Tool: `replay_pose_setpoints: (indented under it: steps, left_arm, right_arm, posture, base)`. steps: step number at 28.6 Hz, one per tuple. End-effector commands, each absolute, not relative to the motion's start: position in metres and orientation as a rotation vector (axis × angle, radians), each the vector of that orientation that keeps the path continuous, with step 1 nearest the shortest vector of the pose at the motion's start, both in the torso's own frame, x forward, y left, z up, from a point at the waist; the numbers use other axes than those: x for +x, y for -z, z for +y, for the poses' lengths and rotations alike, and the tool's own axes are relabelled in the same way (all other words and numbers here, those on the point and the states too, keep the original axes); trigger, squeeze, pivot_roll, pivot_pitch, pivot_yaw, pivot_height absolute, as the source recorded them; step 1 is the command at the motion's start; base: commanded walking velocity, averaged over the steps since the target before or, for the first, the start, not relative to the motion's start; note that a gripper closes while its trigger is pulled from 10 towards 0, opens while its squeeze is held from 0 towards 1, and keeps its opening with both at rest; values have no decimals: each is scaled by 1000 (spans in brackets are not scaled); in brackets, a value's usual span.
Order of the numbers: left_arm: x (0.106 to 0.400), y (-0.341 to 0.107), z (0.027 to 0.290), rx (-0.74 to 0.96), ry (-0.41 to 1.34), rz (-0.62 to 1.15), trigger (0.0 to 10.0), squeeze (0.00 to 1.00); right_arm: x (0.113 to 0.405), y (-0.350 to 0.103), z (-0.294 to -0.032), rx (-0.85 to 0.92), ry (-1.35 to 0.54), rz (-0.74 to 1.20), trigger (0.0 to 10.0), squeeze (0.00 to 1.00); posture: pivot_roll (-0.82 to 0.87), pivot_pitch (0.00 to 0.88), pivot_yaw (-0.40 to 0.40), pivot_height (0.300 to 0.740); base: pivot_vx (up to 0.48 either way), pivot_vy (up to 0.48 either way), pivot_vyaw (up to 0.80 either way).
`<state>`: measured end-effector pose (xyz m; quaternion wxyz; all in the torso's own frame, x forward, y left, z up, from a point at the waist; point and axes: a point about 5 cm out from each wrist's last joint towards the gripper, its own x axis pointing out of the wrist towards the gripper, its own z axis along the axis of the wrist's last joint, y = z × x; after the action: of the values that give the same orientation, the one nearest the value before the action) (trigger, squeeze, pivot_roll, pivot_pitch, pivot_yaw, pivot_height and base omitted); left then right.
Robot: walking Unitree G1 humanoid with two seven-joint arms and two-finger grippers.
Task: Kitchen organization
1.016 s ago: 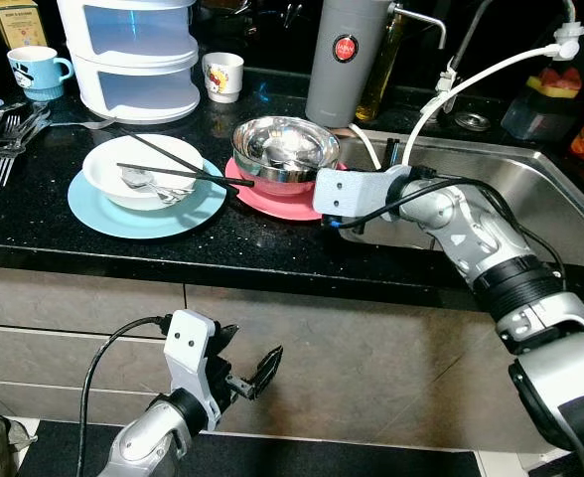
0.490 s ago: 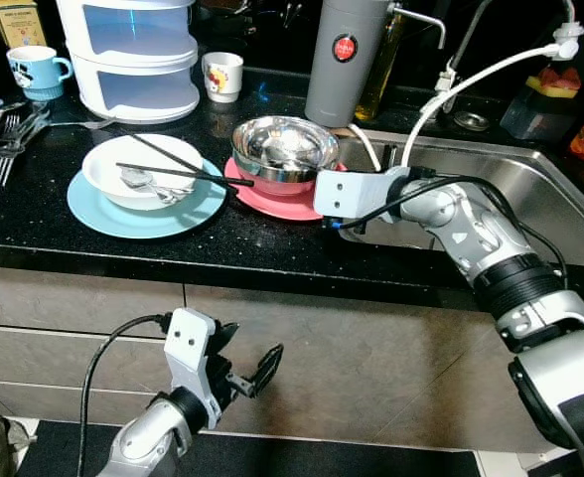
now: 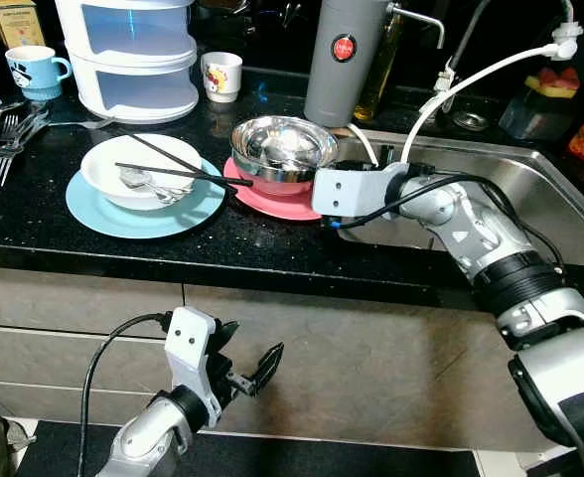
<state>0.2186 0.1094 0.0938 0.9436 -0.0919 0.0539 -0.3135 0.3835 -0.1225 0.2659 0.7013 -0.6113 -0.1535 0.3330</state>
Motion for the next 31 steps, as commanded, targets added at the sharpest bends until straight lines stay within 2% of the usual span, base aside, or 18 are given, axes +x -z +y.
replay_pose_setpoints:
  steps: [1,9,10,11,12,13,31]
  left_arm:
    - [218,-92,108,-201,639,113,10000,0]
    - [218,-92,107,-203,641,112,10000,0]
    - [219,-92,107,-202,640,111,10000,0]
    - [219,-92,107,-202,640,111,10000,0]
    - [219,-92,107,-202,639,110,10000,0]
    - [219,-92,107,-201,639,110,10000,0]
    - [219,-92,107,-205,637,108,10000,0]
  right_arm:
    - [381,-276,-119,-1358,-746,-385,10000,0]
    - [379,-279,-114,-1347,-775,-407,10000,0]
    - [379,-278,-114,-1345,-779,-404,4941,0]
    - [379,-278,-114,-1345,-779,-404,4941,0]
    - [379,-278,-114,-1343,-781,-401,549,0]
    - [379,-278,-115,-1342,-784,-397,0,0]
    - [379,-279,-115,-1327,-777,-399,0,0]
  posture:
    - [205,0,-123,740]
    - [205,0,-124,740]
    - [205,0,-124,740]
    - [205,0,-124,740]
    - [204,0,-125,740]
    - [204,0,-125,740]
    - [204,0,-128,740]
  base:
    - [0,0,0]
    - [0,0,0]
    - [0,0,0]
    - [0,0,0]
    - [0,0,0]
    - [0,0,0]
    - [0,0,0]
